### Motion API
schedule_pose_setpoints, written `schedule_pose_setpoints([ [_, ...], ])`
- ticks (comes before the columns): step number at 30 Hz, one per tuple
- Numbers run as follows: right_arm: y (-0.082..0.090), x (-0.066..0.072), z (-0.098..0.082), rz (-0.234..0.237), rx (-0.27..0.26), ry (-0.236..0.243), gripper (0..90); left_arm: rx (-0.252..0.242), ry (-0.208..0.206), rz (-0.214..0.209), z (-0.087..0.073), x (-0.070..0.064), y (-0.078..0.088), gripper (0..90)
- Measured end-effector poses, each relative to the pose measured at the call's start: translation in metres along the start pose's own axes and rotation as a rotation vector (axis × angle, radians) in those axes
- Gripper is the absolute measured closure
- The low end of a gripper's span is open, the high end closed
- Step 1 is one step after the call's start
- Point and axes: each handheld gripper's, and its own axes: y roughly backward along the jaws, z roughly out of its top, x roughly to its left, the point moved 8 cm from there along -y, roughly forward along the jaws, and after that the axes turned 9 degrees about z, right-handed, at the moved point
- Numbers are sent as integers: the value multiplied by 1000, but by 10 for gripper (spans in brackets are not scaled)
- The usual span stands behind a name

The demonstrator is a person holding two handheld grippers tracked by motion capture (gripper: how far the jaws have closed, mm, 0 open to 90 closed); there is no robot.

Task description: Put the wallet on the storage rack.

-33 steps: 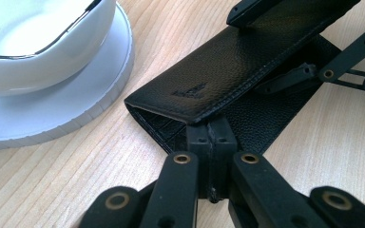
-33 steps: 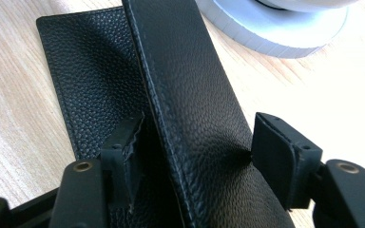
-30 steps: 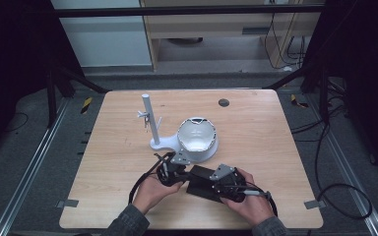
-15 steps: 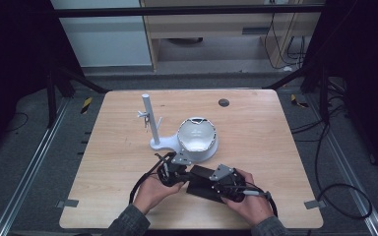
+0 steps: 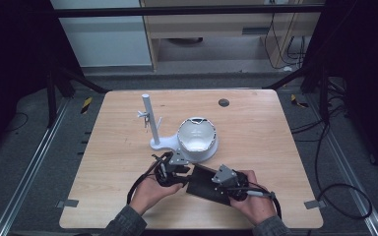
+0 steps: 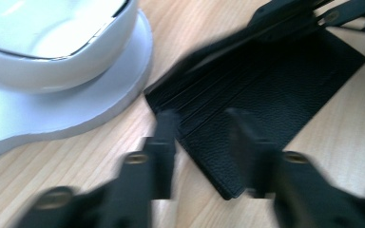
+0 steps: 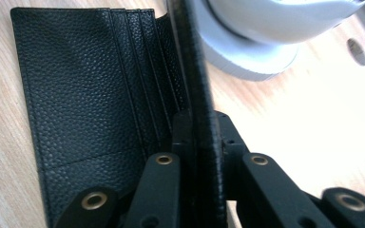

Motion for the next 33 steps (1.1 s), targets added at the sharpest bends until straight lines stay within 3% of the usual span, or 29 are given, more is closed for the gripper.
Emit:
schedule_pose_setpoints([
  [5,9,-6,0,-10,-50,-9,836,-14,13,4,-1,4,1,317],
  [10,26,-18,0,-7,-147,-47,836,-81,26,-24,7,4,2,163],
  [23,50,-33,-3,-8,-309,-119,837,-77,-13,-15,26,-3,4,146],
  [33,59,-39,2,5,-426,-166,837,-59,-34,-22,41,1,6,158],
])
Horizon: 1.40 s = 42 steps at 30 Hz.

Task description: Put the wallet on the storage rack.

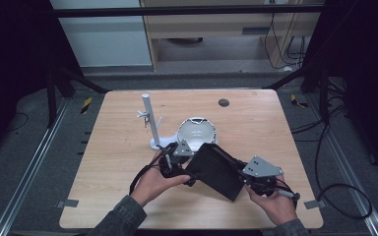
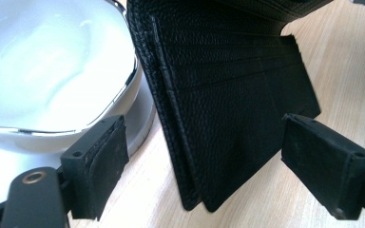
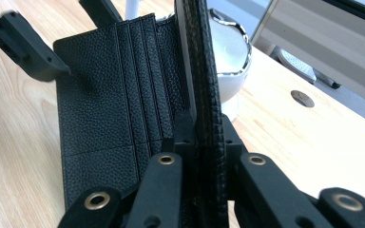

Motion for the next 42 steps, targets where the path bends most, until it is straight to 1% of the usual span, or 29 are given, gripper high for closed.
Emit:
schedule_pose_setpoints([
  [2,0,0,1,0,-6,0,837,-2,5,-3,2,1,0,161],
  [3,2,-1,2,4,-22,-5,837,0,3,-8,5,3,-1,161],
  [4,2,-2,3,5,-26,-6,837,-4,9,-10,7,3,-1,161],
  [7,3,-3,5,7,-38,-8,837,-3,7,-18,11,4,-2,161],
  [8,3,-3,5,7,-38,-8,837,-3,7,-18,11,4,-2,161],
  [11,5,-3,9,14,-63,-10,837,3,-2,-31,14,2,-3,164],
  [14,6,-3,10,14,-74,-12,836,6,-1,-33,15,2,-4,171],
  [17,7,-2,13,17,-89,-12,837,7,3,-47,17,1,-5,189],
  [18,8,-2,13,18,-92,-12,837,14,-6,-48,17,2,-6,194],
  [19,8,-2,13,18,-92,-12,837,14,-6,-48,17,2,-6,198],
  [21,8,-1,14,23,-104,-15,837,19,-9,-61,18,1,-6,224],
  [22,9,-1,15,24,-110,-13,836,23,-13,-65,19,1,-6,242],
  [24,9,0,16,25,-116,-12,836,21,-9,-72,21,2,-4,313],
  [26,9,1,16,31,-117,-7,836,13,-1,-69,22,3,-3,435],
  [27,9,1,16,31,-117,-7,836,19,-1,-68,22,3,-2,435],
  [28,9,1,15,33,-116,-7,835,21,-12,-67,22,4,0,503],
  [29,8,2,14,40,-111,-3,833,24,-2,-74,22,4,1,552],
  [30,7,5,11,58,-112,1,823,30,4,-91,22,3,6,627],
  [31,7,5,10,56,-108,4,818,30,4,-91,22,3,6,665],
  [32,7,6,8,58,-102,2,802,19,27,-120,25,0,11,703],
  [33,7,6,8,58,-102,2,802,19,27,-120,25,0,11,748],
  [34,6,8,5,63,-98,-3,787,11,39,-139,28,-2,14,748],
  [35,4,12,0,76,-89,-9,751,20,25,-124,31,-4,17,782],
  [36,4,14,-2,80,-85,-9,737,24,16,-122,32,-6,18,785],
  [37,3,16,-4,85,-87,-11,711,28,16,-121,34,-7,20,789],
  [38,2,18,-6,92,-86,-12,679,29,16,-111,36,-7,21,792],
  [39,1,20,-7,104,-78,-17,631,32,13,-107,38,-7,22,794],
  [40,-1,22,-9,117,-68,-25,572,10,-5,-109,42,-6,22,796],
  [42,-5,27,-16,149,-31,-54,430,35,-7,-96,46,-6,28,798],
])
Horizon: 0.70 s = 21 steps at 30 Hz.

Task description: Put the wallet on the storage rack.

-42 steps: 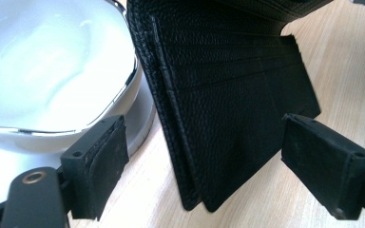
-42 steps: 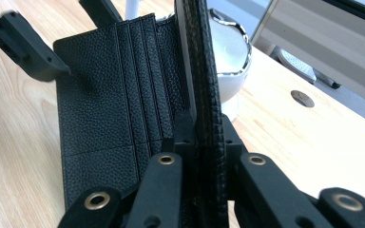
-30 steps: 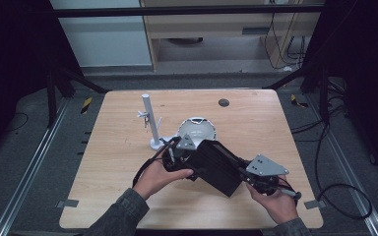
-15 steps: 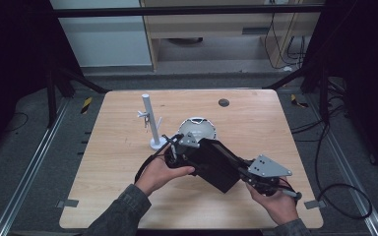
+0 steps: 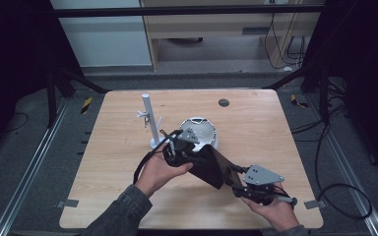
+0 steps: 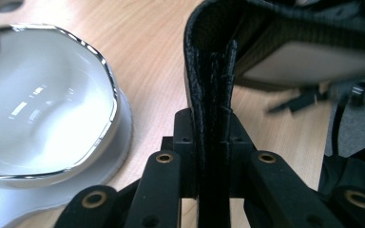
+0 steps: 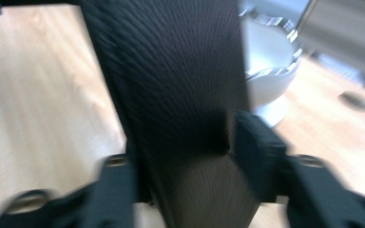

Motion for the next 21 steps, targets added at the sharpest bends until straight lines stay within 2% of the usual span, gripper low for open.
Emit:
schedule_pose_setpoints([
  [2,-4,1,-8,17,33,-26,345,24,-5,37,3,4,6,799],
  [4,-7,4,-16,28,56,-35,253,25,-4,48,6,7,11,799],
  [6,-8,4,-20,36,70,-37,229,22,3,53,8,9,13,799],
  [7,-8,2,-27,34,84,-59,195,26,4,60,10,13,19,799],
  [9,-7,-3,-33,22,84,-103,184,22,17,68,12,16,25,799],
  [10,-7,-3,-33,22,84,-103,184,22,17,68,12,16,25,799],
  [11,-5,-11,-39,2,78,-152,167,21,31,63,14,19,31,799],
  [13,-4,-19,-44,-28,80,-201,156,15,44,62,17,21,38,799],
  [14,-4,-19,-44,-28,80,-201,156,15,44,62,17,21,38,799],
  [15,-2,-29,-49,-73,84,-254,153,14,40,78,21,24,45,799],
  [16,-2,-29,-49,-73,84,-254,153,14,40,78,21,24,45,798],
  [17,0,-37,-53,-110,91,-285,142,10,45,89,25,27,51,799],
  [19,0,-40,-55,-120,92,-293,138,9,50,90,27,29,55,798],
  [21,3,-49,-60,-157,100,-322,134,0,62,92,33,32,62,799],
])
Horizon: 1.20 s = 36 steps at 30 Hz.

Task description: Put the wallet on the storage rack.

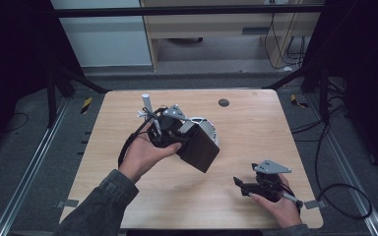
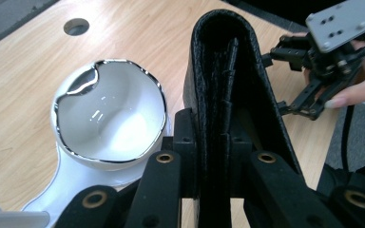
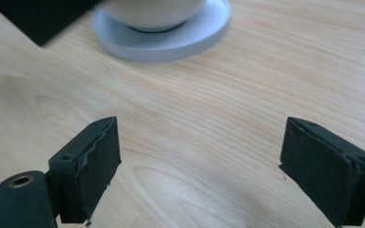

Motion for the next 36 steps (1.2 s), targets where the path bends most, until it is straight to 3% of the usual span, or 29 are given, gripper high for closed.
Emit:
schedule_pose_setpoints([
  [10,5,-14,-5,-63,2,-42,133,-17,30,35,18,11,10,799],
  [19,3,-15,-7,-80,24,-14,137,-31,59,77,26,23,15,799],
  [22,3,-14,-6,-94,26,-7,140,-47,95,108,30,32,19,799],
  [36,5,-21,-11,-114,44,-27,142,-40,161,149,26,50,1,799],
])
